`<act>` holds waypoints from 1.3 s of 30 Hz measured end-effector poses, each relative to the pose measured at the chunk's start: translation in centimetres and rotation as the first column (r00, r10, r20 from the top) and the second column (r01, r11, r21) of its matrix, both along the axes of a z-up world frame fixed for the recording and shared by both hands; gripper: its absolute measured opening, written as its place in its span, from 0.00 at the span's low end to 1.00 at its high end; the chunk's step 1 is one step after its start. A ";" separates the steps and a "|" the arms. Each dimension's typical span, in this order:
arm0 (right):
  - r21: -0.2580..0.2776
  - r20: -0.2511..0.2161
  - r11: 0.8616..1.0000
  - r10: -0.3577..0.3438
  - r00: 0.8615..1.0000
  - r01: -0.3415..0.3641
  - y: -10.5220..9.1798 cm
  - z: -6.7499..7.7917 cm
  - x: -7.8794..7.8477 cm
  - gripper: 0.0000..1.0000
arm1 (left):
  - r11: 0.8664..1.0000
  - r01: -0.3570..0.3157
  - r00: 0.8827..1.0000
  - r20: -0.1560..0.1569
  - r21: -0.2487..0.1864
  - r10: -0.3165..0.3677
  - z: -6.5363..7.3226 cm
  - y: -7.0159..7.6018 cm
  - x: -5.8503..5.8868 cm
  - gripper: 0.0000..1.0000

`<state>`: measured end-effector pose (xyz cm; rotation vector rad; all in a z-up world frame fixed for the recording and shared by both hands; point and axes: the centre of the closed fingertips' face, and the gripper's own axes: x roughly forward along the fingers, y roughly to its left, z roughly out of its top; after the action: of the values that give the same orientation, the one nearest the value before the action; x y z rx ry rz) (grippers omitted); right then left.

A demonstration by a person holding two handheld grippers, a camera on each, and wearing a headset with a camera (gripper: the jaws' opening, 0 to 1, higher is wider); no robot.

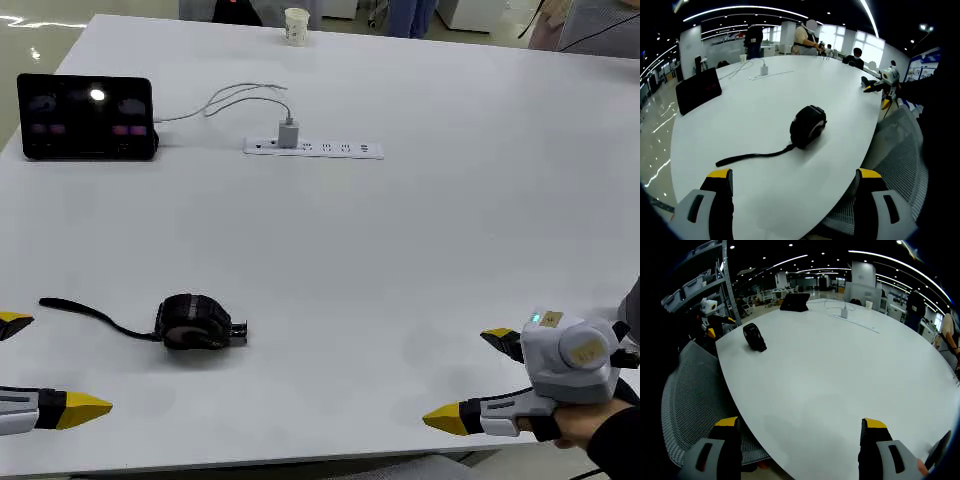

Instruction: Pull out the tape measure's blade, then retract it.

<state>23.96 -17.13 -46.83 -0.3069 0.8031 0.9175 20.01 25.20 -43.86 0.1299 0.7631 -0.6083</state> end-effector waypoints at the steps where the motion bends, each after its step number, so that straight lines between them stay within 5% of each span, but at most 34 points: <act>1: 0.000 -0.001 1.000 0.001 1.000 -0.001 0.0 0.0 0.0 0.99 | 1.000 -0.002 1.000 -0.001 -0.001 0.002 0.0 0.0 0.0 0.99; 12: -0.002 -0.003 1.000 0.009 1.000 -0.009 -0.2 0.0 0.1 0.99 | 1.000 0.006 1.000 0.015 0.003 -0.006 0.3 -0.2 0.5 0.99; 22: 0.005 0.041 1.000 0.030 0.999 -0.030 0.4 0.3 1.0 0.99 | 0.999 0.034 0.999 0.016 0.001 -0.034 0.3 -0.7 0.8 0.99; 30: 0.022 0.075 0.997 0.077 0.994 -0.079 1.5 0.7 1.8 0.99 | 0.995 0.098 0.995 0.002 0.014 -0.098 0.0 -1.3 1.0 0.99; 39: 0.028 0.109 0.990 0.137 0.985 -0.141 3.9 1.2 2.5 0.99 | 0.973 0.220 0.975 -0.020 0.068 -0.220 -0.4 -2.5 1.6 0.99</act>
<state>26.43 -13.24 -45.64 -0.3813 0.6721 1.0363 21.60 22.67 -44.21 0.2784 0.7879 -0.7935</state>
